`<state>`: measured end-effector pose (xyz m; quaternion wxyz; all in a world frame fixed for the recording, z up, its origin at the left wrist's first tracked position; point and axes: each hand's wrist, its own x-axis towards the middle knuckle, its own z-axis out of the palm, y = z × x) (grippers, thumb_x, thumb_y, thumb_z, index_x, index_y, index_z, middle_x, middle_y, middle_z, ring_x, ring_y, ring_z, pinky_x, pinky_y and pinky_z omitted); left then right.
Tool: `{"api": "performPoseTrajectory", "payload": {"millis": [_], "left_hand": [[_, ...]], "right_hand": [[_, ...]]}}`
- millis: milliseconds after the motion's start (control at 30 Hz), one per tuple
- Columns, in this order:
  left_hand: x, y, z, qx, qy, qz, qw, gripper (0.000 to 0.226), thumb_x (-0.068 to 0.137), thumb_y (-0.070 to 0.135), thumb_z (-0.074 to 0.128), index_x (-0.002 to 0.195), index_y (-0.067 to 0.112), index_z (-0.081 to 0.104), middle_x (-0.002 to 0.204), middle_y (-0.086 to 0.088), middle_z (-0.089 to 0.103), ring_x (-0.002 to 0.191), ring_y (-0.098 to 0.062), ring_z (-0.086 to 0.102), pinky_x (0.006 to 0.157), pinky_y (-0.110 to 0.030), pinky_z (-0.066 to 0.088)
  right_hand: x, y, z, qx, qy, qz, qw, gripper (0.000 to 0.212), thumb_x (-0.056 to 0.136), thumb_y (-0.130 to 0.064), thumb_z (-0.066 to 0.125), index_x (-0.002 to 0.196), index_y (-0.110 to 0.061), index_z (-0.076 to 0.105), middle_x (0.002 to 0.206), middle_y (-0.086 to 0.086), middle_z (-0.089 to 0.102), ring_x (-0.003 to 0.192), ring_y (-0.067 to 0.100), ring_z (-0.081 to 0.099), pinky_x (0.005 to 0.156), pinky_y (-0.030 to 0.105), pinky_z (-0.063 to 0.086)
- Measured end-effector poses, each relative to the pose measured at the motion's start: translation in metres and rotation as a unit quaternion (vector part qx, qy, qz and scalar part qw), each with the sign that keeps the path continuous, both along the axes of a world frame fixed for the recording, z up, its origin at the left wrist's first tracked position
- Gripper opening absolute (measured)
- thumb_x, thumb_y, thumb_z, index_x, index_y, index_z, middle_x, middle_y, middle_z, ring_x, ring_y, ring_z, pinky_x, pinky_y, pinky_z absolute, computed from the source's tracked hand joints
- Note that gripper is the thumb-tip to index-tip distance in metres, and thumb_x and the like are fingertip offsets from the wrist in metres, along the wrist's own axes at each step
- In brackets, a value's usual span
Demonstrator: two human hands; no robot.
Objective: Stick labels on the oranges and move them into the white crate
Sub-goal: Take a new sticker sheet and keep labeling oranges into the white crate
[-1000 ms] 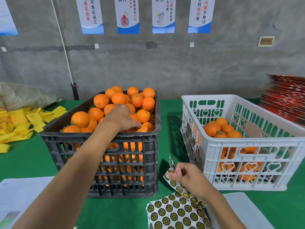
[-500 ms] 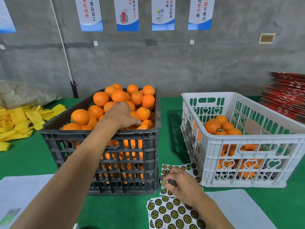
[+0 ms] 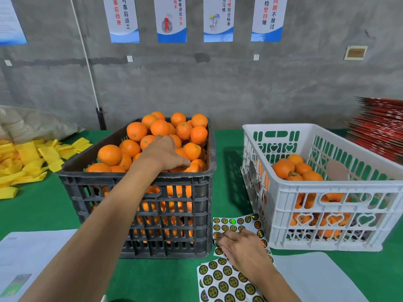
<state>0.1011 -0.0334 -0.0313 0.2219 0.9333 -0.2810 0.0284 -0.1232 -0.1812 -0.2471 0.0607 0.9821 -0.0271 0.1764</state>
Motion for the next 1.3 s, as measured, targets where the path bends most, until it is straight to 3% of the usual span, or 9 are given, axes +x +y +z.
{"api": "performPoseTrajectory", "payload": {"millis": [167,467,533,700,867,1033,1100,1200,1300], "left_hand": [[0.001,0.000,-0.001,-0.004,-0.006,-0.001,1.000,0.056,0.059,0.055,0.084,0.094,0.020,0.059,0.117,-0.008,0.059,0.093,-0.026,0.061,0.063,-0.034,0.044],[0.001,0.001,-0.002,-0.019,-0.020,-0.009,1.000,0.052,0.060,0.054,0.084,0.086,0.017,0.059,0.105,-0.004,0.058,0.091,-0.024,0.060,0.063,-0.035,0.047],[0.002,0.000,-0.002,-0.036,-0.026,-0.015,0.999,0.052,0.061,0.052,0.085,0.088,0.014,0.063,0.104,-0.004,0.057,0.093,-0.023,0.059,0.072,-0.039,0.053],[0.002,-0.002,-0.002,-0.109,-0.073,-0.041,0.990,0.055,0.066,0.055,0.083,0.099,0.017,0.061,0.115,-0.003,0.050,0.093,-0.021,0.057,0.076,-0.036,0.051],[-0.007,-0.003,0.003,-0.221,-0.118,-0.137,0.958,0.055,0.066,0.064,0.078,0.111,0.042,0.055,0.108,0.021,0.046,0.094,0.006,0.051,0.068,-0.009,0.038],[-0.015,-0.004,0.006,-0.255,-0.142,-0.197,0.936,0.056,0.065,0.064,0.079,0.113,0.049,0.053,0.105,0.029,0.050,0.096,0.011,0.051,0.070,-0.005,0.041],[-0.015,-0.004,0.007,-0.269,-0.145,-0.219,0.927,0.056,0.065,0.062,0.079,0.114,0.048,0.055,0.104,0.026,0.050,0.094,0.004,0.053,0.070,-0.008,0.044],[-0.016,-0.004,0.008,-0.262,-0.159,-0.250,0.918,0.056,0.068,0.060,0.080,0.117,0.044,0.056,0.104,0.024,0.049,0.094,-0.001,0.054,0.067,-0.018,0.049],[-0.018,-0.002,0.010,-0.275,-0.168,-0.256,0.911,0.055,0.070,0.053,0.083,0.116,0.040,0.057,0.107,0.021,0.050,0.095,-0.004,0.055,0.068,-0.024,0.052]], "right_hand": [[0.002,-0.001,-0.004,0.032,-0.041,0.046,0.998,0.011,0.091,-0.036,0.061,0.089,-0.031,0.071,0.091,-0.016,0.061,0.078,0.004,0.057,0.070,0.018,0.052],[-0.001,-0.001,-0.009,0.225,-0.051,0.010,0.973,0.011,0.108,-0.035,0.034,0.107,-0.033,0.045,0.079,-0.011,0.059,0.067,0.007,0.052,0.061,0.016,0.036],[-0.001,0.002,0.003,0.387,-0.099,0.014,0.917,0.013,0.110,-0.035,0.039,0.109,-0.036,0.053,0.074,-0.009,0.063,0.062,0.008,0.055,0.056,0.020,0.039],[0.011,0.000,0.071,0.676,-0.261,-0.003,0.689,0.026,0.097,-0.050,0.055,0.112,-0.039,0.073,0.087,-0.013,0.070,0.079,0.008,0.064,0.078,0.030,0.051],[0.040,0.005,0.155,0.746,-0.275,0.127,0.593,0.024,0.103,-0.032,0.058,0.108,-0.019,0.077,0.072,-0.003,0.042,0.058,0.011,0.031,0.054,0.025,0.026],[0.064,0.012,0.192,0.743,-0.255,0.128,0.606,0.032,0.099,-0.028,0.065,0.106,0.003,0.069,0.071,0.001,0.051,0.055,0.012,0.036,0.053,0.027,0.028],[0.069,0.017,0.193,0.717,-0.258,0.100,0.640,0.023,0.095,-0.030,0.071,0.105,-0.009,0.075,0.082,0.005,0.070,0.071,0.013,0.063,0.069,0.029,0.051],[0.074,0.021,0.188,0.634,-0.323,0.060,0.700,0.013,0.088,-0.035,0.079,0.097,-0.026,0.075,0.082,-0.004,0.073,0.081,0.006,0.069,0.078,0.028,0.052],[0.076,0.015,0.187,0.566,-0.334,-0.017,0.754,0.048,0.079,-0.059,0.079,0.116,-0.035,0.061,0.086,-0.008,0.067,0.081,0.004,0.063,0.075,0.028,0.048]]}}
